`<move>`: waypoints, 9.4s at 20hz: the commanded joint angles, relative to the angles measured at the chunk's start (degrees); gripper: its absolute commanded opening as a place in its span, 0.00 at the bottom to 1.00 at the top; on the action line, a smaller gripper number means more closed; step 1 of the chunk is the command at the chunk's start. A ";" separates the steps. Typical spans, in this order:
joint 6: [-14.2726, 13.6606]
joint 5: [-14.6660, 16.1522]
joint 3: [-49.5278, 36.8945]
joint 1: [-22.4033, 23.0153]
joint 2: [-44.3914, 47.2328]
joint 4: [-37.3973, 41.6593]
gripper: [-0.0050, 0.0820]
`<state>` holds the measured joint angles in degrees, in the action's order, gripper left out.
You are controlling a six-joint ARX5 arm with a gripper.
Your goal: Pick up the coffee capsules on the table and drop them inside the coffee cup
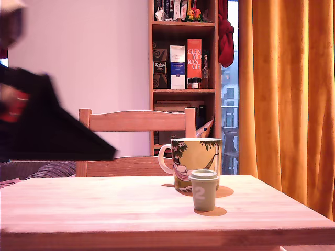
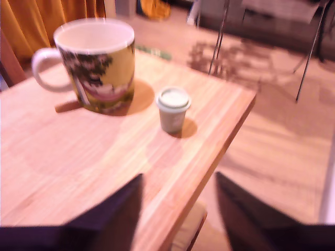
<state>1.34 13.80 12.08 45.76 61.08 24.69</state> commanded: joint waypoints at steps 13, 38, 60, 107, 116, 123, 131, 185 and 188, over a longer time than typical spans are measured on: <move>-6.43 3.80 19.30 0.17 19.41 -15.52 0.59; -8.87 4.35 36.30 3.76 37.22 -18.62 0.59; -7.37 4.09 36.81 4.68 41.24 -12.37 0.59; -6.75 5.27 36.83 -0.96 29.55 -2.54 0.22; -6.69 2.08 36.85 -6.23 29.68 0.44 0.23; -4.17 2.21 43.54 -6.23 33.24 -7.39 0.23; -3.04 2.58 51.91 -6.23 39.56 -20.63 0.23; -2.05 9.40 51.91 -3.65 33.33 -33.83 0.03; -3.50 9.51 51.12 -4.31 29.44 -37.83 0.03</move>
<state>-1.58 23.05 63.83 41.78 91.55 -13.06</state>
